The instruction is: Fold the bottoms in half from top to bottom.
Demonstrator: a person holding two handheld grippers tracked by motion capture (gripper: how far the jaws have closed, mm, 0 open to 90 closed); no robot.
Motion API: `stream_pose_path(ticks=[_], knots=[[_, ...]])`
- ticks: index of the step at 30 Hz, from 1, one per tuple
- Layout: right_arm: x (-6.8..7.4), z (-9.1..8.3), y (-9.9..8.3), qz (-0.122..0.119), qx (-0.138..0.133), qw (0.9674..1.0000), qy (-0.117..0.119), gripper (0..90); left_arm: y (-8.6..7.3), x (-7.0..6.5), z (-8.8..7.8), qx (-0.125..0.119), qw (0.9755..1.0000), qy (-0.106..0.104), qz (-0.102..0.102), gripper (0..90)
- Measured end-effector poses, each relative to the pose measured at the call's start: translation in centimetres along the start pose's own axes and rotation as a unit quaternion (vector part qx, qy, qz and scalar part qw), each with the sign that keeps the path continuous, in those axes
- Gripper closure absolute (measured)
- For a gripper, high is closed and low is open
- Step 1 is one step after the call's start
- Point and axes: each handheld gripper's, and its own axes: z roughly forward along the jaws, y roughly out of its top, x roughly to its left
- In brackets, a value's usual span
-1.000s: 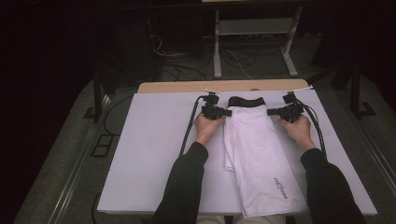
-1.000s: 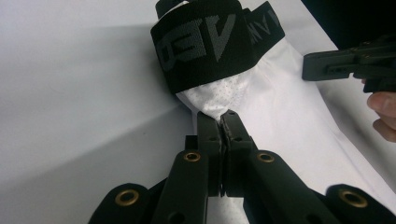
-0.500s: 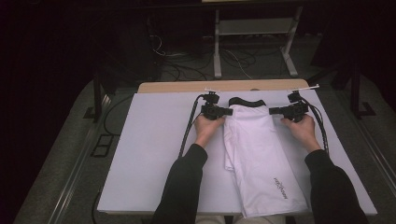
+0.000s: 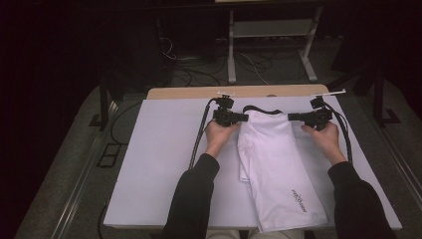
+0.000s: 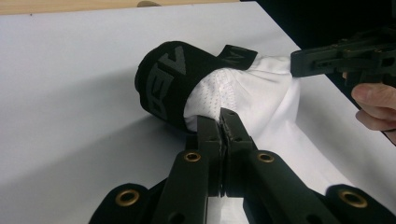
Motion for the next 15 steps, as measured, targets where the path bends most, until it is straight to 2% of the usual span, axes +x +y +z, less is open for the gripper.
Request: stream_pose_path(ticks=[4,8,12,15], knots=[[0.4,-0.6,0.1,-0.002,-0.004,1.0000,0.005,89.0,0.1,-0.4,-0.7,-0.001,1.0000,-0.007,-0.003,87.3],[0.8,-1.3,0.2,-0.006,-0.008,0.9999,0.011,89.0,0.0,-1.2,-1.3,0.000,1.0000,-0.006,0.008,87.3],[1.3,-2.1,0.1,-0.009,-0.013,0.9998,0.014,89.1,0.2,-1.9,-1.9,-0.005,0.9999,-0.005,0.008,87.3],[1.5,-2.5,0.2,-0.010,-0.014,0.9997,0.014,89.1,0.0,-2.3,-2.1,-0.015,0.9999,-0.009,-0.001,87.3]])
